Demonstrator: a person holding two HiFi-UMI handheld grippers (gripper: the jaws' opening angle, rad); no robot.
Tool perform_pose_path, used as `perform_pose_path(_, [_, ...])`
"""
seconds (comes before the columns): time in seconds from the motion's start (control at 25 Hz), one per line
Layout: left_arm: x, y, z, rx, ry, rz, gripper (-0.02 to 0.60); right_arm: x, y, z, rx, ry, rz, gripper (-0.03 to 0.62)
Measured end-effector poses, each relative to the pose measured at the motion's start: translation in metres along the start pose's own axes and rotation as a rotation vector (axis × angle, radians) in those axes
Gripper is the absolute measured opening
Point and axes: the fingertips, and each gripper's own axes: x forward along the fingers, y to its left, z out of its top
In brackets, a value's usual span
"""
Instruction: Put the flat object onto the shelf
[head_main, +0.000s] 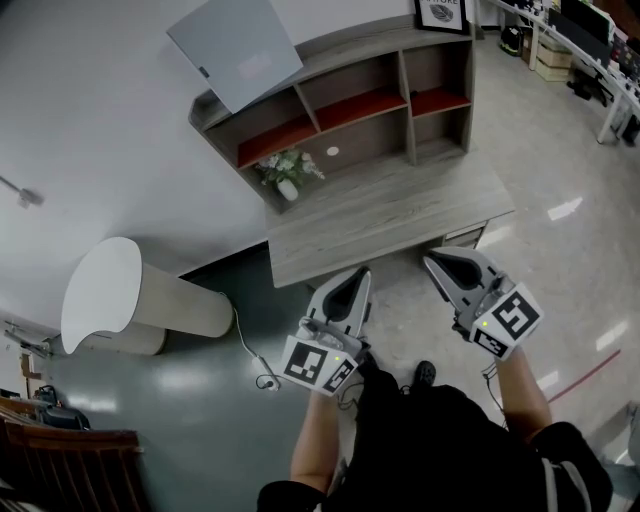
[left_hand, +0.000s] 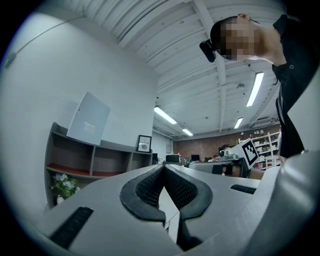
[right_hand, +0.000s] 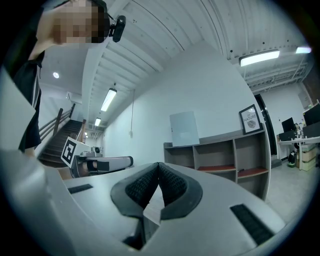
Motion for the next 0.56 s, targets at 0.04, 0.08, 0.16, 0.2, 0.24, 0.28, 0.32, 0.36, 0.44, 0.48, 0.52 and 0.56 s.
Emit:
perform_pose_path(0.04, [0.0001,0.0004,-0.0003,-0.001,0.001,0.001,0.014,0.0001,-0.0001,0.0002,0.0,0.001,0.0,0.012])
perform_pose_path(0.08, [0.0003,0.0009,-0.0005,-0.002,0.001,0.002,0.014,0.0004,-0.0001,0.0003,-0.001,0.002,0.0,0.012])
perform_pose_path(0.16, [0.0012,0.002,-0.0008,-0.003,0.0,0.003,0.014,0.001,-0.0004,0.0004,-0.004,0.004,0.002,0.012])
perform_pose_path(0.2, [0.0019,0.0023,-0.0006,-0.004,0.0,0.003,0.014,0.0013,-0.0008,0.0007,-0.005,0.005,0.003,0.012])
perform_pose_path(0.24, [0.0027,0.0025,-0.0004,-0.003,0.0,0.004,0.014,0.0015,-0.0013,0.0009,-0.005,0.006,0.003,0.012])
perform_pose_path(0.28, [0.0034,0.0026,-0.0002,-0.003,0.0,0.004,0.014,0.0016,-0.0019,0.0011,-0.005,0.007,0.003,0.012])
perform_pose_path(0.32, [0.0041,0.0027,-0.0003,-0.003,0.0,0.005,0.014,0.0016,-0.0024,0.0011,-0.006,0.008,0.002,0.012])
perform_pose_path(0.36, [0.0046,0.0028,-0.0007,-0.002,0.0,0.005,0.014,0.0016,-0.0029,0.0009,-0.006,0.008,0.002,0.012])
perform_pose_path(0.44, [0.0055,0.0032,-0.0016,-0.003,-0.001,0.005,0.015,0.0018,-0.0036,0.0003,-0.007,0.01,0.001,0.012])
perform_pose_path(0.48, [0.006,0.0035,-0.0018,-0.003,-0.001,0.005,0.014,0.002,-0.0039,0.0002,-0.008,0.011,0.001,0.012])
perform_pose_path(0.52, [0.0064,0.0038,-0.0018,-0.004,-0.002,0.005,0.014,0.0023,-0.0044,0.0002,-0.01,0.012,0.001,0.012])
perform_pose_path(0.56, [0.0069,0.0042,-0.0018,-0.004,-0.002,0.005,0.014,0.0026,-0.0048,0.0003,-0.011,0.012,0.001,0.012])
